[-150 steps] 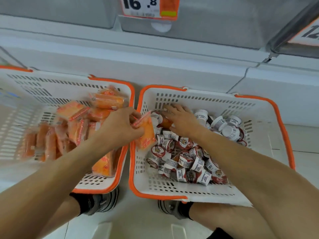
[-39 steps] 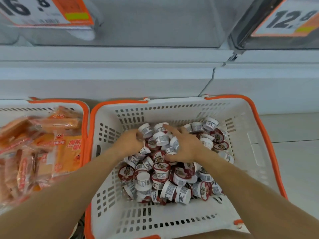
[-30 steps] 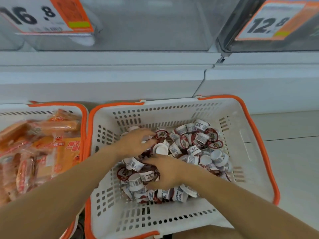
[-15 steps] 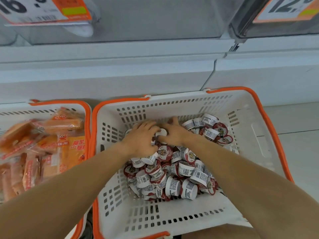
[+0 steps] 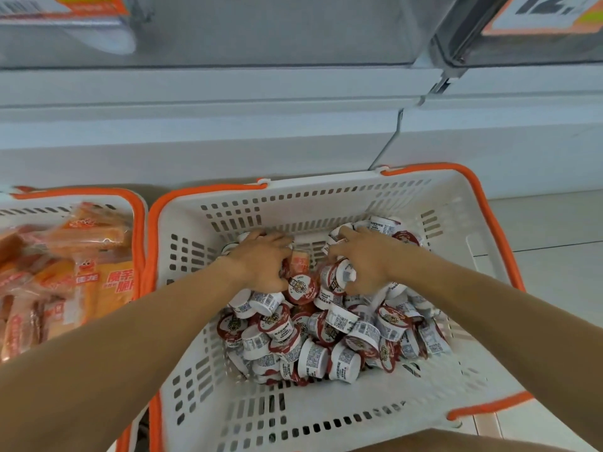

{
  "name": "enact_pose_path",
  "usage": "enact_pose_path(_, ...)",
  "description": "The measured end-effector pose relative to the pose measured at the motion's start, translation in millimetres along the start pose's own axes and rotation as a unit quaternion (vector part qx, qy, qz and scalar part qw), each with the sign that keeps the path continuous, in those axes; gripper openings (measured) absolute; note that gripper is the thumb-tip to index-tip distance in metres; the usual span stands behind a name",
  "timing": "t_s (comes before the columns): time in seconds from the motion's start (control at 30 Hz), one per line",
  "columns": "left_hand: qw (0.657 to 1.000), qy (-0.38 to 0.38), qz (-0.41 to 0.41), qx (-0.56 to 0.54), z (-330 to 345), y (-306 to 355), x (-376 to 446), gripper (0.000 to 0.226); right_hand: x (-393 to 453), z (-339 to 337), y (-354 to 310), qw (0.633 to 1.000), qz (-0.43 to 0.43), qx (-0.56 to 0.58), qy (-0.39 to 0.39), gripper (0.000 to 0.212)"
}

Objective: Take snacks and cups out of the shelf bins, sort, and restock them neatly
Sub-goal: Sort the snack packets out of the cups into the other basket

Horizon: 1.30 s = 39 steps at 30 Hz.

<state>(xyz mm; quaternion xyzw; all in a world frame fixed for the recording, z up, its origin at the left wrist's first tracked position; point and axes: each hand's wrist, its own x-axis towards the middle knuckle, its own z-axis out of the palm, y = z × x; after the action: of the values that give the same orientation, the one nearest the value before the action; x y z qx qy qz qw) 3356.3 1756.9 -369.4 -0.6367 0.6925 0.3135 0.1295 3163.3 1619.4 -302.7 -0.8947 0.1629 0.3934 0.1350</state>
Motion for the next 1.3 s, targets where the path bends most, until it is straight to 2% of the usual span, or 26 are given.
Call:
enact_pose_path(0.07, 0.998, 0.018, -0.001, -0.052, -2.8, 1.9, 2.2, 0.035, -2.0, -2.5, -4.8, 0.996, 0.027, -0.085, -0.012, 0.066)
enact_pose_path(0.1, 0.997, 0.02, 0.0, -0.071, -5.0, 4.4, 1.3, 0.027, 2.8, -2.4, -6.5, 0.996, 0.036, -0.078, -0.012, 0.061)
enact_pose_path(0.17, 0.997, 0.013, 0.007, -0.069, -7.8, 7.6, -4.7, 0.026, 18.9, -2.4, -10.5, 1.0, 0.02, 0.012, 0.017, 0.048)
enact_pose_path(0.23, 0.999, 0.002, -0.001, -0.036, -3.4, 4.5, -15.8, 0.038, 43.6, 0.2, -13.9, 0.993, 0.004, 0.114, 0.04, 0.035)
enact_pose_path(0.27, 0.999, 0.007, -0.008, -0.041, 0.4, -0.5, -21.5, 0.041, 55.3, 0.6, -16.2, 0.989, 0.003, 0.144, 0.036, 0.036)
enact_pose_path(0.37, 0.996, 0.009, -0.017, -0.087, 7.8, -15.6, -35.2, 0.034, 84.7, 0.5, -22.0, 0.982, 0.031, 0.188, 0.015, 0.065)
enact_pose_path(0.5, 0.991, 0.015, -0.026, -0.126, 9.6, -16.0, -38.9, 0.034, 109.7, 6.1, -24.6, 0.962, 0.057, 0.264, -0.037, 0.081)
enact_pose_path(0.57, 0.985, 0.049, -0.037, -0.161, 10.2, -12.9, -39.9, 0.031, 110.3, 7.1, -24.5, 0.963, 0.054, 0.261, -0.033, 0.069)
enact_pose_path(0.67, 0.967, 0.118, -0.057, -0.217, 9.1, -9.3, -40.7, 0.022, 106.4, 13.3, -23.1, 0.958, 0.039, 0.283, 0.028, 0.033)
enact_pose_path(0.7, 0.963, 0.13, -0.064, -0.228, 9.3, -8.4, -40.2, 0.02, 103.4, 14.6, -22.7, 0.953, 0.036, 0.298, 0.036, 0.031)
enact_pose_path(0.77, 0.957, 0.144, -0.084, -0.239, 8.5, -5.6, -39.1, 0.024, 94.6, 13.0, -23.3, 0.951, 0.016, 0.306, 0.036, 0.031)
enact_pose_path(0.87, 0.953, 0.153, -0.098, -0.242, 7.2, 2.3, -33.2, 0.061, 69.9, 3.5, -22.7, 0.946, -0.031, 0.314, 0.068, 0.031)
enact_pose_path(0.93, 0.931, 0.139, -0.076, -0.328, 2.2, 12.3, -30.9, 0.074, 50.6, -3.3, -19.2, 0.93, -0.042, 0.35, 0.105, 0.03)
enact_pose_path(0.97, 0.918, 0.139, -0.058, -0.366, -0.9, 17.6, -30.2, 0.069, 41.6, -5.9, -16.9, 0.919, -0.043, 0.371, 0.126, 0.03)
enact_pose_path(1.03, 0.901, 0.174, -0.045, -0.395, -3.4, 23.8, -28.9, 0.049, 26.4, -7.3, -11.0, 0.887, -0.045, 0.423, 0.178, 0.036)
enact_pose_path(1.1, 0.883, 0.212, -0.073, -0.412, -7.7, 27.5, -32.6, 0.038, 12.4, -5.9, -3.3, 0.868, -0.032, 0.452, 0.203, 0.058)
enact_pose_path(1.17, 0.864, 0.239, -0.095, -0.432, -13.8, 30.8, -38.6, 0.03, 2.8, 0.9, 8.0, 0.904, -0.004, 0.389, 0.176, 0.091)
enact_pose_path(1.23, 0.841, 0.269, -0.119, -0.454, -22.2, 33.4, -46.3, 0.026, -1.0, 13.0, 17.8, 0.959, 0.048, 0.253, 0.122, 0.117)
enact_pose_path(1.3, 0.81, 0.294, -0.138, -0.488, -28.7, 33.7, -54.0, 0.022, -2.7, 24.0, 21.2, 0.98, 0.087, 0.162, 0.07, 0.123)
